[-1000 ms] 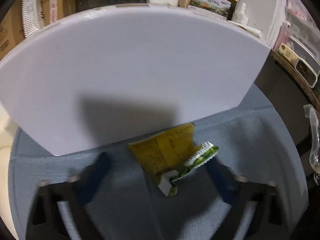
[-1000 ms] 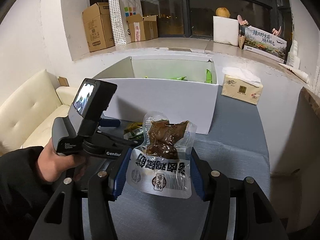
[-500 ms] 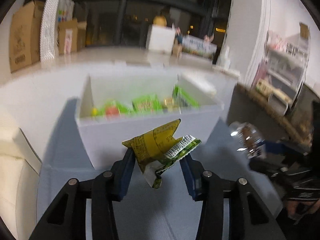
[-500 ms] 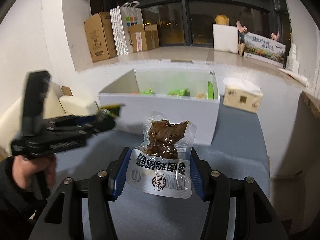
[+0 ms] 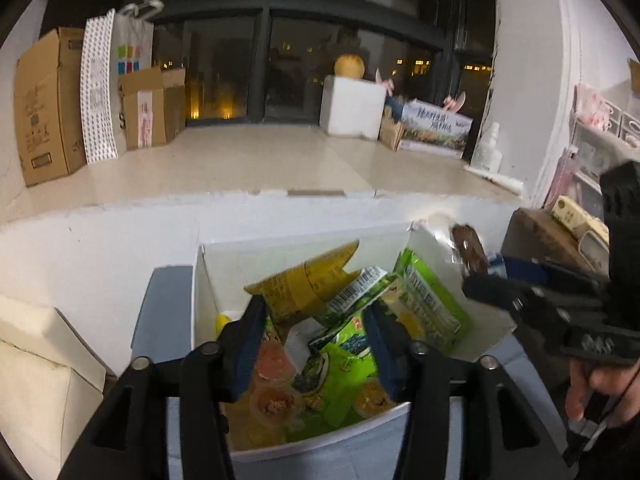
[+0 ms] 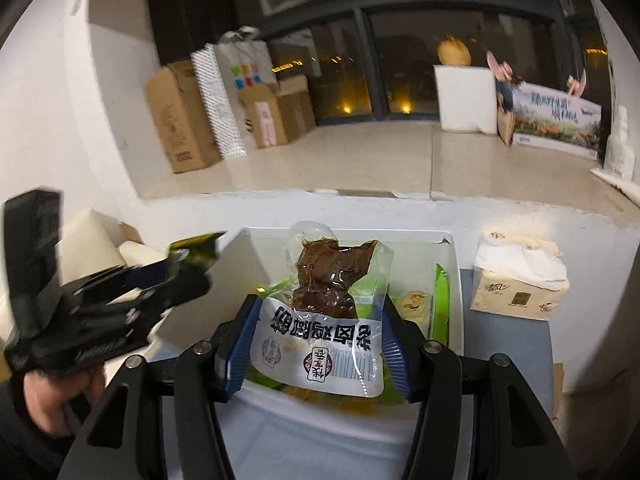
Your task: Organize snacks
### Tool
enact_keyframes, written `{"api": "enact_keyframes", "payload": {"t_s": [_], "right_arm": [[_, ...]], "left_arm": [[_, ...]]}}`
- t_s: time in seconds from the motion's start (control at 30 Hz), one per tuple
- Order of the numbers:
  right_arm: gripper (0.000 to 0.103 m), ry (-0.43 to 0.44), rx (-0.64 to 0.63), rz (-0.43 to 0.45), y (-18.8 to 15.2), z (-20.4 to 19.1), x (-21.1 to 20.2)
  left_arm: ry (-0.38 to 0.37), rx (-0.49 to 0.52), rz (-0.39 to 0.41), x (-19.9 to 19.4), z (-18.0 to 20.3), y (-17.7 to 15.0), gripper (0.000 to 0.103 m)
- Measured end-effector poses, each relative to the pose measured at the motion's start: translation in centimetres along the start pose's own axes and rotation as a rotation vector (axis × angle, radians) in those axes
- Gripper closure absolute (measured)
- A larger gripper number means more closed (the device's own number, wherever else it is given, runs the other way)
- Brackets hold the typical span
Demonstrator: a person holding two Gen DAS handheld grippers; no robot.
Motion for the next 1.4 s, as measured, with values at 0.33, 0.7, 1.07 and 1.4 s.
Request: {"api": "enact_keyframes", "payload": {"t_s": [0.33,0.7,1.07,1.4], "right_arm": [[0.006,-0.091,-0.001,-0.031,-2.3,1.8,0.3],[0.000,-0.304,-0.134,0.164,-0.2,-0.8,-10.9],[0.000,-0.193,-0.070,0.195,-6.5,-4.1,-19.5],[0.000,-0.135,-0.003,0.111,-11.6,-5.7,-20.0]], "left_arm": [[0.082,-0.040,-0.014,-1.7,-0.9,-2.0,0.000],[0.108,0.017,0.167,-11.9,3.1,-1.3,0.000],[0.114,-0.022,0.157,-19.3,5.8,-5.9,0.000],[0.115,-0.042,0.112,-21.7,6.9,-10.4,0.000]]}}
Point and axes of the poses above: each gripper's, at about its wrist camera, not at the fingertips, and x roughly the way its jaws point, z to its right, y to its top, the point moved 10 cm from there along x, roughly the way its jaws point, and after that the axes turned 6 degrees about -y, right-handed, at the moved point
